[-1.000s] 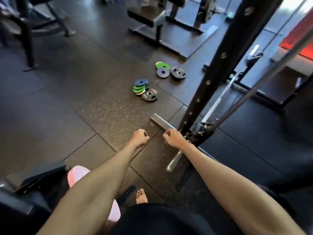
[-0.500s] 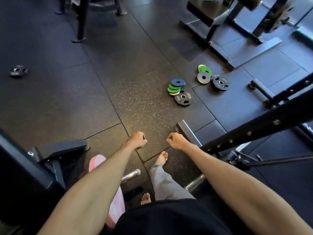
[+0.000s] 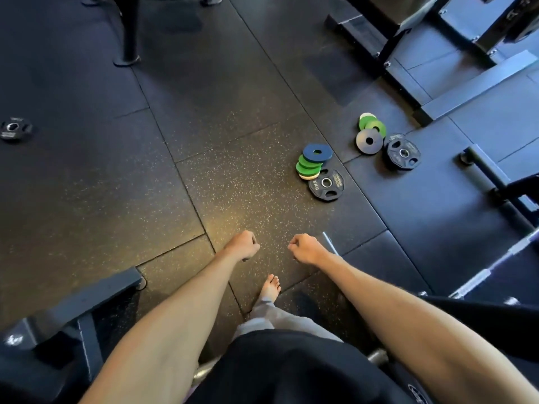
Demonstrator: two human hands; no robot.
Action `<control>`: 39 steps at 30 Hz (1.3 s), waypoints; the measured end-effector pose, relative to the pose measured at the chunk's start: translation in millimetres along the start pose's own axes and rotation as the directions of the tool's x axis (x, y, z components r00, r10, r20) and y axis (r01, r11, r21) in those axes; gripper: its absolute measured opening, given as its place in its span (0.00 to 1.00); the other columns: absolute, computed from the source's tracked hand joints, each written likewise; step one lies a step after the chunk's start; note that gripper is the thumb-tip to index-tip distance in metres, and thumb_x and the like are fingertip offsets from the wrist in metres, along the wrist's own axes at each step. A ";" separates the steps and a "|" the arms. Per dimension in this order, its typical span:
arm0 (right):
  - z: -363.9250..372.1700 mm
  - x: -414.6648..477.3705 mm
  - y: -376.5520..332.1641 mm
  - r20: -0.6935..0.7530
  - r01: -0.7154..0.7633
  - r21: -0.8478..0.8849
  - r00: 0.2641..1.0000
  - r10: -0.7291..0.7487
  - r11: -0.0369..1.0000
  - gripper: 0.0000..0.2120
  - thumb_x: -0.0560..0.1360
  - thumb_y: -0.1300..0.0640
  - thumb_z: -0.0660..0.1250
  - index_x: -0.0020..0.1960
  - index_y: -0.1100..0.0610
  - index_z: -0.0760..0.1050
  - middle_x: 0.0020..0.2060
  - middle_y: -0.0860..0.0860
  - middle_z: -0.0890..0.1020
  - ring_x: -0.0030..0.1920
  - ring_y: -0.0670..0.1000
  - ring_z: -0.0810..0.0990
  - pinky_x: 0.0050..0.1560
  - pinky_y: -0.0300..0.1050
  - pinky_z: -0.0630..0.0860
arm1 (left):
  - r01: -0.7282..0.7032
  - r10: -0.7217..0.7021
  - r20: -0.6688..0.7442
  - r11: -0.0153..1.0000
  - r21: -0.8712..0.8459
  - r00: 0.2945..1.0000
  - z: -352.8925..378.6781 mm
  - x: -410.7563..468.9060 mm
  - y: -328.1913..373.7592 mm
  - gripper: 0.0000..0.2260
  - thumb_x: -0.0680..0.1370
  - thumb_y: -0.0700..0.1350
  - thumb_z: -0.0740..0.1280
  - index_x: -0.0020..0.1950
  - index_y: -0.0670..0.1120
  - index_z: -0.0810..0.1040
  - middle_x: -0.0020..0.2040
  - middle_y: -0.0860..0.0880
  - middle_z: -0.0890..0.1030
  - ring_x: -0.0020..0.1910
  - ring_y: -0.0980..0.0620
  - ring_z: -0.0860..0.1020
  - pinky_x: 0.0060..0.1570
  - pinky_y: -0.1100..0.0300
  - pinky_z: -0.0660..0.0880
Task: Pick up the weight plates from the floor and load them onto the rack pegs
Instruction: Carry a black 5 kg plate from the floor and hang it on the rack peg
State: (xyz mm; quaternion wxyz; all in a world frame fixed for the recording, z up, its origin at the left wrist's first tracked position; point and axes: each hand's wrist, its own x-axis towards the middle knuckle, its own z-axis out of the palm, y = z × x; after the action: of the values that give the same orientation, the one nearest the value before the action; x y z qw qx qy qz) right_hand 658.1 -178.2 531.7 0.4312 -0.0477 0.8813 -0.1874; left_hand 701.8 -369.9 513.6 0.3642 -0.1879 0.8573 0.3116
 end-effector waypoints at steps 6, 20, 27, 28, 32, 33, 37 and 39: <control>-72.1 59.3 18.0 -0.023 -0.068 0.142 0.997 0.072 0.988 0.12 0.82 0.56 0.60 0.57 0.59 0.80 0.51 0.56 0.85 0.53 0.55 0.82 0.60 0.46 0.75 | -0.041 0.041 0.034 0.999 0.016 0.999 -43.0 77.2 86.6 0.05 0.80 0.44 0.62 0.51 0.46 0.77 0.43 0.46 0.82 0.36 0.48 0.78 0.39 0.57 0.73; -234.3 206.3 66.4 -0.025 -0.267 0.500 0.947 0.322 0.824 0.14 0.81 0.58 0.57 0.56 0.65 0.79 0.48 0.62 0.85 0.51 0.62 0.84 0.55 0.55 0.80 | -0.160 0.119 0.211 0.969 0.190 0.970 -112.3 278.4 285.8 0.06 0.76 0.43 0.63 0.46 0.45 0.80 0.43 0.40 0.85 0.41 0.44 0.83 0.45 0.52 0.79; -301.7 282.8 93.9 -0.049 -0.294 0.616 0.912 0.408 0.731 0.14 0.80 0.60 0.58 0.55 0.66 0.79 0.48 0.64 0.85 0.52 0.63 0.84 0.55 0.55 0.79 | -0.213 0.157 0.258 0.955 0.205 0.953 -128.5 372.2 375.1 0.06 0.76 0.41 0.62 0.45 0.42 0.79 0.40 0.39 0.83 0.35 0.41 0.83 0.40 0.51 0.81; -307.3 292.4 101.1 -0.045 -0.300 0.628 0.907 0.418 0.719 0.13 0.80 0.61 0.58 0.55 0.66 0.79 0.47 0.63 0.85 0.51 0.63 0.84 0.55 0.55 0.79 | -0.214 0.154 0.267 0.953 0.213 0.951 -126.5 383.5 385.5 0.06 0.76 0.41 0.62 0.44 0.42 0.78 0.39 0.39 0.82 0.33 0.42 0.82 0.38 0.54 0.80; -315.1 339.7 136.3 -0.032 -0.316 0.678 0.889 0.457 0.664 0.12 0.78 0.59 0.59 0.52 0.63 0.79 0.50 0.62 0.84 0.52 0.62 0.83 0.51 0.52 0.80 | -0.181 0.118 0.269 0.958 0.224 0.956 -105.6 431.7 411.4 0.08 0.77 0.42 0.62 0.37 0.46 0.74 0.38 0.41 0.81 0.33 0.43 0.80 0.36 0.57 0.75; -314.4 353.0 146.6 -0.032 -0.320 0.688 0.883 0.468 0.652 0.11 0.78 0.59 0.59 0.51 0.62 0.79 0.50 0.62 0.84 0.52 0.62 0.82 0.49 0.49 0.78 | -0.164 0.101 0.266 0.960 0.229 0.959 -96.2 445.1 414.3 0.09 0.77 0.42 0.62 0.36 0.47 0.73 0.38 0.41 0.82 0.33 0.43 0.81 0.36 0.57 0.76; -299.5 407.1 192.5 0.009 -0.347 0.746 0.859 0.512 0.569 0.13 0.79 0.59 0.58 0.53 0.63 0.79 0.51 0.62 0.84 0.53 0.61 0.82 0.49 0.44 0.72 | -0.065 0.005 0.255 0.972 0.227 0.967 -46.2 504.3 415.5 0.11 0.77 0.42 0.62 0.34 0.48 0.72 0.35 0.42 0.81 0.32 0.43 0.81 0.34 0.57 0.76; -283.9 438.9 219.4 0.026 -0.358 0.771 0.844 0.536 0.526 0.14 0.79 0.59 0.58 0.55 0.63 0.79 0.53 0.62 0.83 0.55 0.62 0.81 0.51 0.45 0.73 | -0.015 -0.044 0.257 0.975 0.224 0.965 -15.7 538.3 411.1 0.11 0.78 0.42 0.62 0.35 0.47 0.72 0.32 0.44 0.80 0.29 0.45 0.79 0.31 0.59 0.75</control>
State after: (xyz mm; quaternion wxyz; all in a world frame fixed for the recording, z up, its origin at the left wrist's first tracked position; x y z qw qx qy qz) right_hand 180.5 -0.9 282.8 0.3470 0.3842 0.7452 -0.4203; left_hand 110.6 -129.4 286.2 0.4948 -0.1094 0.8302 0.2324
